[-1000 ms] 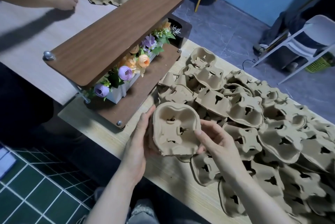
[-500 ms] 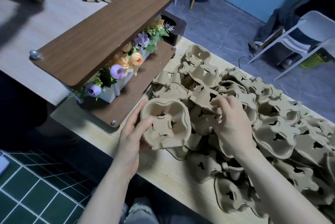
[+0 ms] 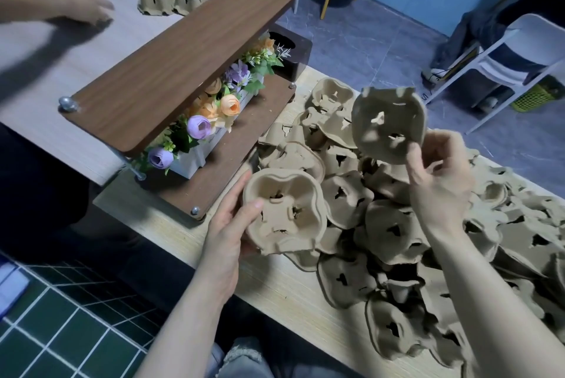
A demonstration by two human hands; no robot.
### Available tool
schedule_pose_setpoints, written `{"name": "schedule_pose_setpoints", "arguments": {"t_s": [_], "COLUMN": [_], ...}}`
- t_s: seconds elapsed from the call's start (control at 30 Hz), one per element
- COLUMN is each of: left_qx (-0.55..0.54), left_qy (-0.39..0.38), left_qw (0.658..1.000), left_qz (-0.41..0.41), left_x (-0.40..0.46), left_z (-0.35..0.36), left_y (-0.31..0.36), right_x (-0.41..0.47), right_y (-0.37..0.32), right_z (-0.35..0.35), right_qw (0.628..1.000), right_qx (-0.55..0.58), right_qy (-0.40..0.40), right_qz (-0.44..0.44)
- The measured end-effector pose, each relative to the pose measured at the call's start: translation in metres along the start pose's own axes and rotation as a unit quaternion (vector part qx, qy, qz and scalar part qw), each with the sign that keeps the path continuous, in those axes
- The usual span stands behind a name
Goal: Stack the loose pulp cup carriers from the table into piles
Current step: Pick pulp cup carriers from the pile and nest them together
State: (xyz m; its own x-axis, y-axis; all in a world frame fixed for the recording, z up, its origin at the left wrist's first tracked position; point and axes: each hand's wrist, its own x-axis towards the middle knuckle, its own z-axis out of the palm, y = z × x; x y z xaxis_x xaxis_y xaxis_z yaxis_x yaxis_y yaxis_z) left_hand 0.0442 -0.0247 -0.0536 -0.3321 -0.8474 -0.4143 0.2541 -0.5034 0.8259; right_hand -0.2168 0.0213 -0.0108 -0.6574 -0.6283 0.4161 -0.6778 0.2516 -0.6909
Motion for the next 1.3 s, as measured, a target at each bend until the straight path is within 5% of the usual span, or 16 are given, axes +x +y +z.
{"name": "schedule_pose_setpoints", "arguments": {"t_s": [0.27, 0.53, 0.93, 1.13, 1.3], "left_qx": [0.016, 0.041, 0.033, 0.022, 0.004], "left_qy": [-0.046, -0.084, -0.108, -0.061, -0.034], "left_qw": [0.999, 0.995, 0.992, 0.997, 0.999], "left_qz": [-0.004, -0.026, -0.055, -0.045, -0.025], "left_x": [0.005, 0.002, -0.01, -0.009, -0.01], "left_z": [0.01, 0.029, 0.048, 0.053, 0.062], "left_y": [-0.005, -0.011, -0.019, -0.021, -0.02], "right_x": [0.0, -0.008, -0.022, -0.049, -0.088], "right_y": [-0.034, -0.04, -0.042, -0.036, -0.038], "right_z": [-0.029, -0.04, -0.031, -0.05, -0.058], "right_qw": [0.921, 0.874, 0.914, 0.939, 0.926], "right_qx": [0.296, 0.252, 0.194, 0.211, 0.219], "right_qy": [-0.213, -0.39, -0.336, -0.196, -0.188], "right_qz": [0.137, 0.143, 0.114, 0.189, 0.244]}}
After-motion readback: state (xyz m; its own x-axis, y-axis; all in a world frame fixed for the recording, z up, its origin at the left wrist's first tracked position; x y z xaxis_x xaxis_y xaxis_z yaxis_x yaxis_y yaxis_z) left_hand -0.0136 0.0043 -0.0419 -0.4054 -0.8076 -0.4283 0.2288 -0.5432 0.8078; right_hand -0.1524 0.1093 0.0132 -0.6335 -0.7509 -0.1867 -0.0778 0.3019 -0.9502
